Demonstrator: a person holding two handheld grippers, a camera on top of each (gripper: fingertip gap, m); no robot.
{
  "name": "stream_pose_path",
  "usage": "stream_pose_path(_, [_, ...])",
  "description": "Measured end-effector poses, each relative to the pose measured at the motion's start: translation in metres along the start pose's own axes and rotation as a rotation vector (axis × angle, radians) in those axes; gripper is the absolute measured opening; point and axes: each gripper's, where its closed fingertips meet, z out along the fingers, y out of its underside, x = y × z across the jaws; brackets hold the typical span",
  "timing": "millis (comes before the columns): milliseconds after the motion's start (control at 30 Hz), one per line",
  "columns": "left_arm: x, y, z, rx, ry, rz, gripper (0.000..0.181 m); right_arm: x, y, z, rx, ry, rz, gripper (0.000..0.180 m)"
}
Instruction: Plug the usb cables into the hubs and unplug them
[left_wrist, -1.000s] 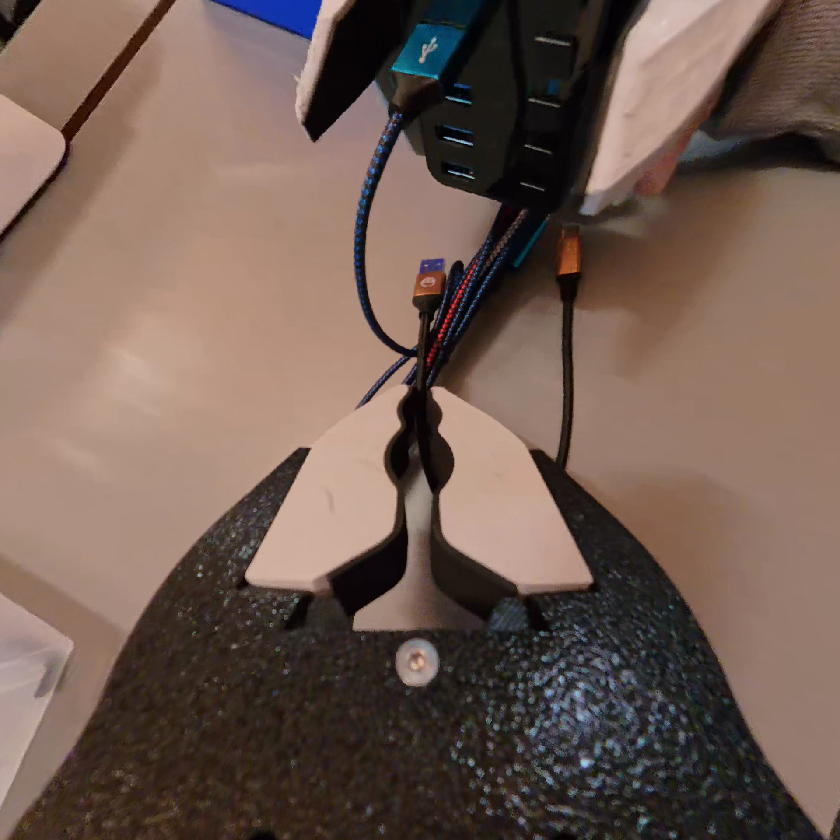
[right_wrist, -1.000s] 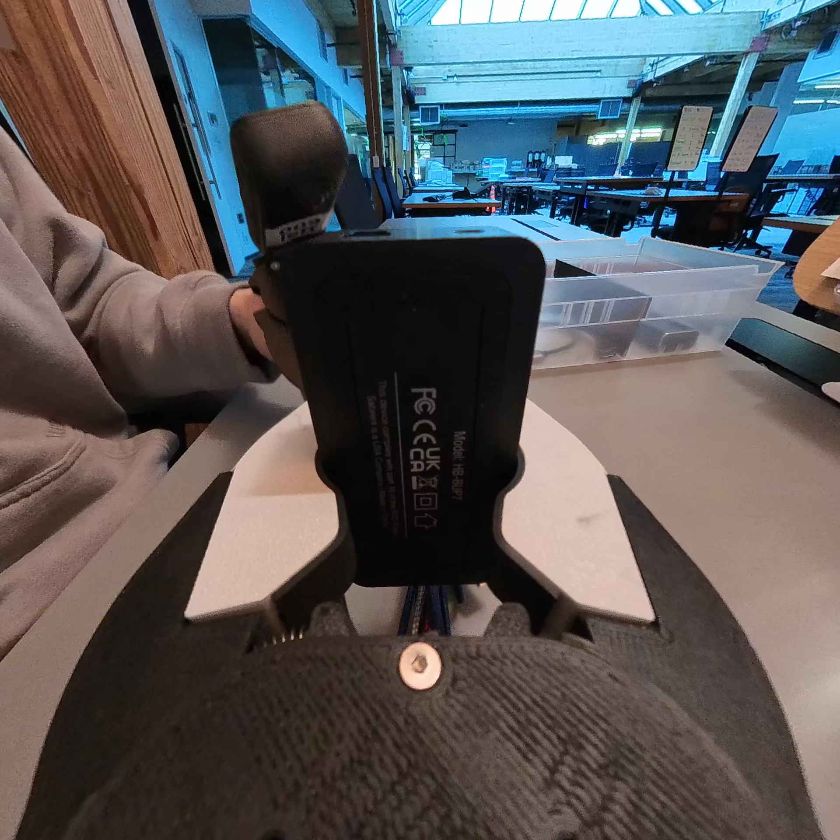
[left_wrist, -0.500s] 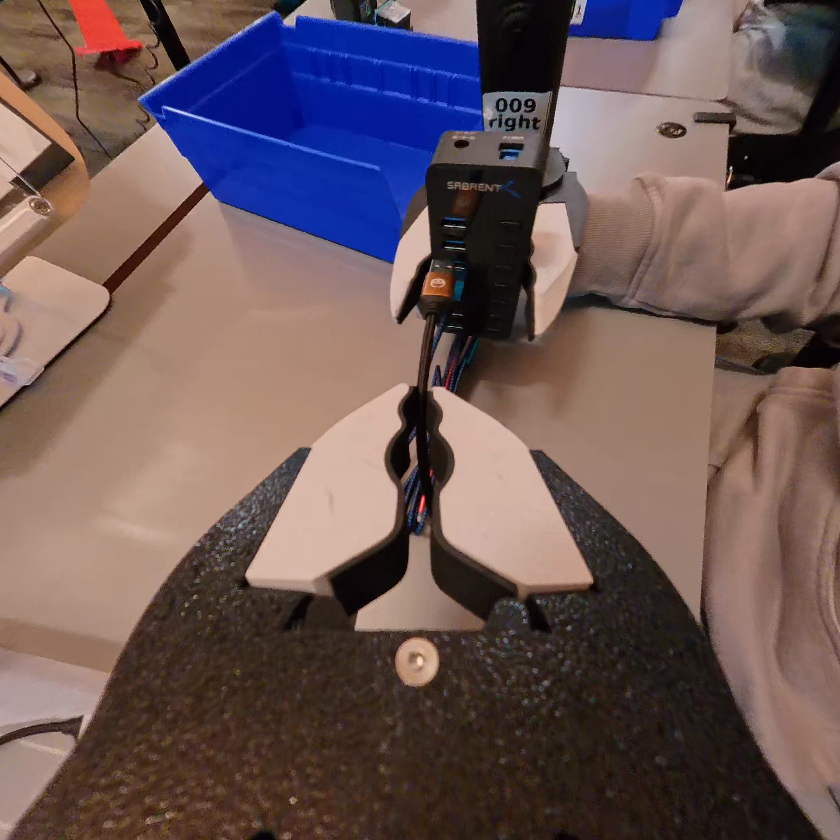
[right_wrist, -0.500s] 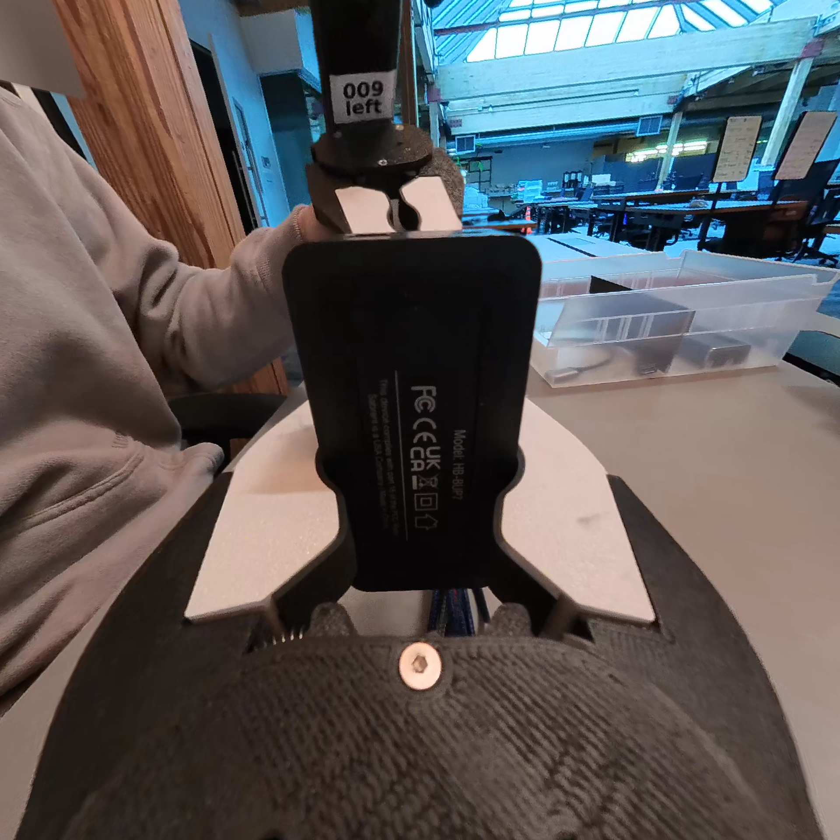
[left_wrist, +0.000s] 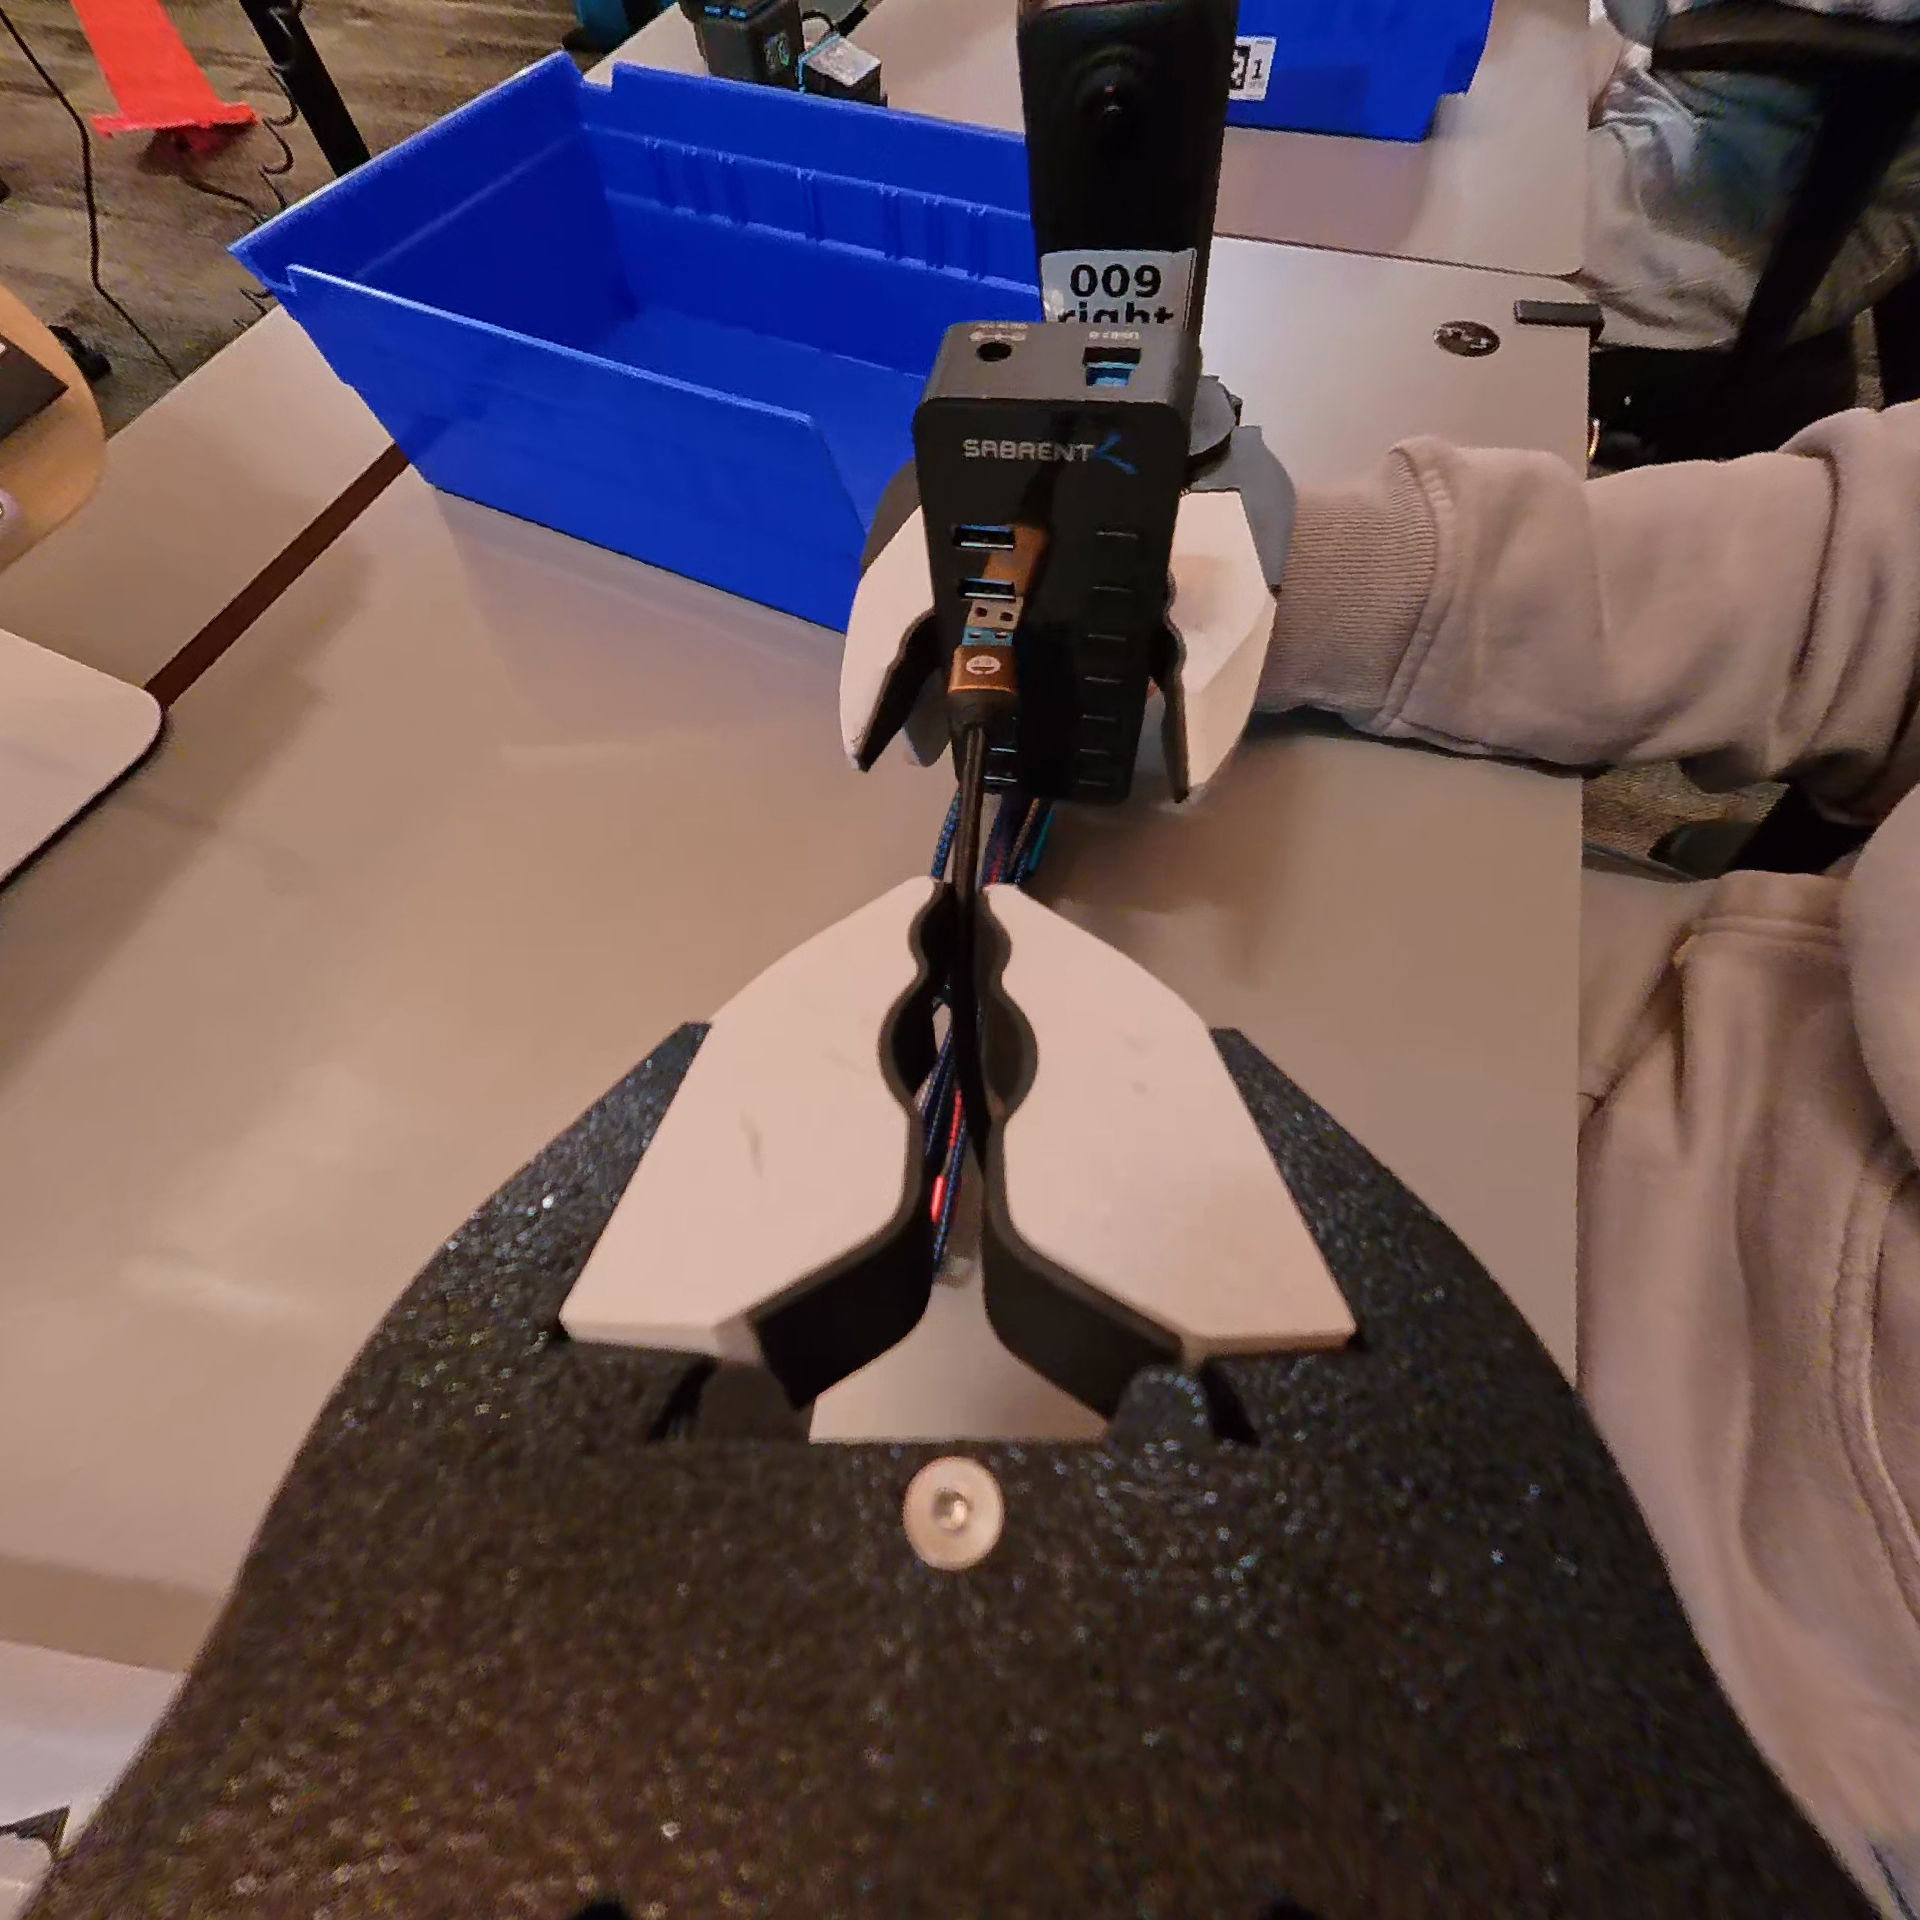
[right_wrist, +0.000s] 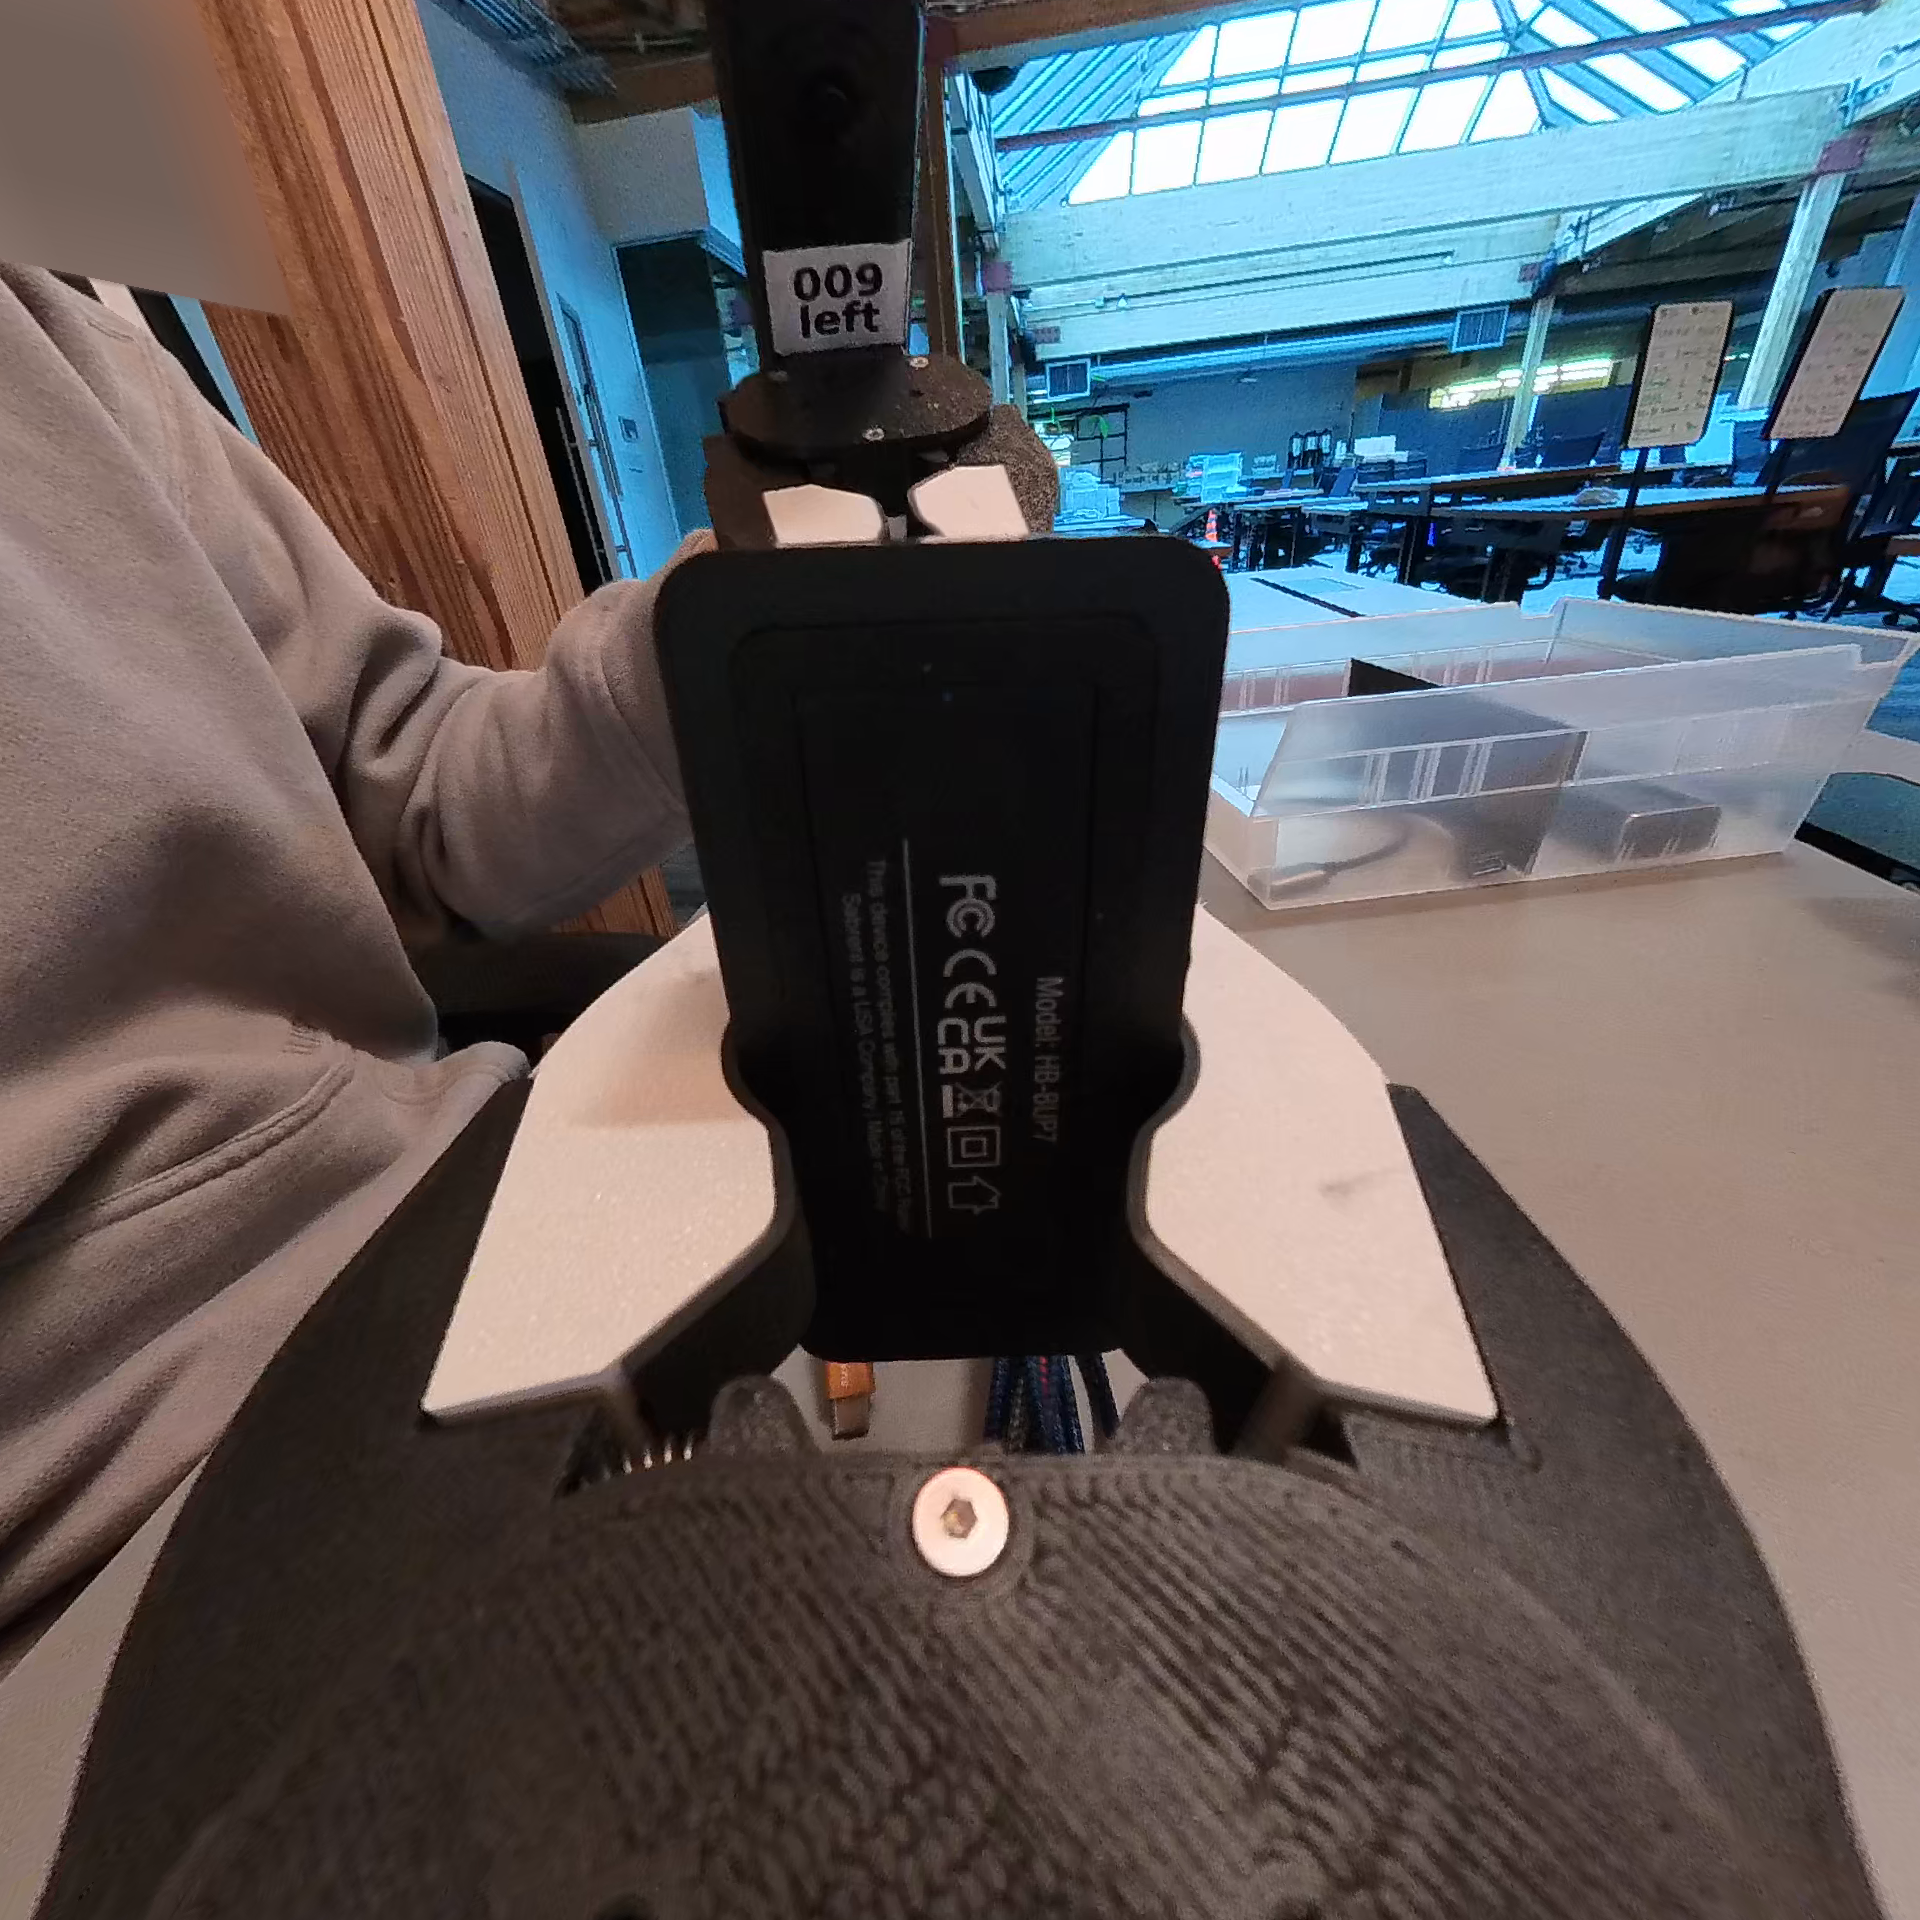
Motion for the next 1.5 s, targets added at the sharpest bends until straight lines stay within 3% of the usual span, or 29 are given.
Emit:
stream_pose_path(400, [0.001,0.007,0.013,0.035,0.025,0.039,0.004,-0.002,-0.007,0.002,0.029,0.003,-0.013,0.072])
stream_pose_path(600, [0.005,-0.004,0.02,0.178,0.071,0.007,0.006,-0.007,-0.007,0.007,0.021,-0.011,-0.027,0.072])
stream_pose_path(1033, [0.008,-0.013,0.035,0.198,0.007,0.038,0.009,-0.009,-0.005,0.009,0.004,-0.013,-0.032,0.072])
stream_pose_path(1267, [0.008,-0.006,0.034,0.073,-0.017,0.127,0.008,-0.009,0.005,0.013,-0.116,0.027,-0.088,0.072])
stream_pose_path(1500, [0.008,-0.013,0.03,0.115,-0.003,0.123,0.008,-0.009,0.007,0.013,-0.148,0.035,-0.104,0.072])
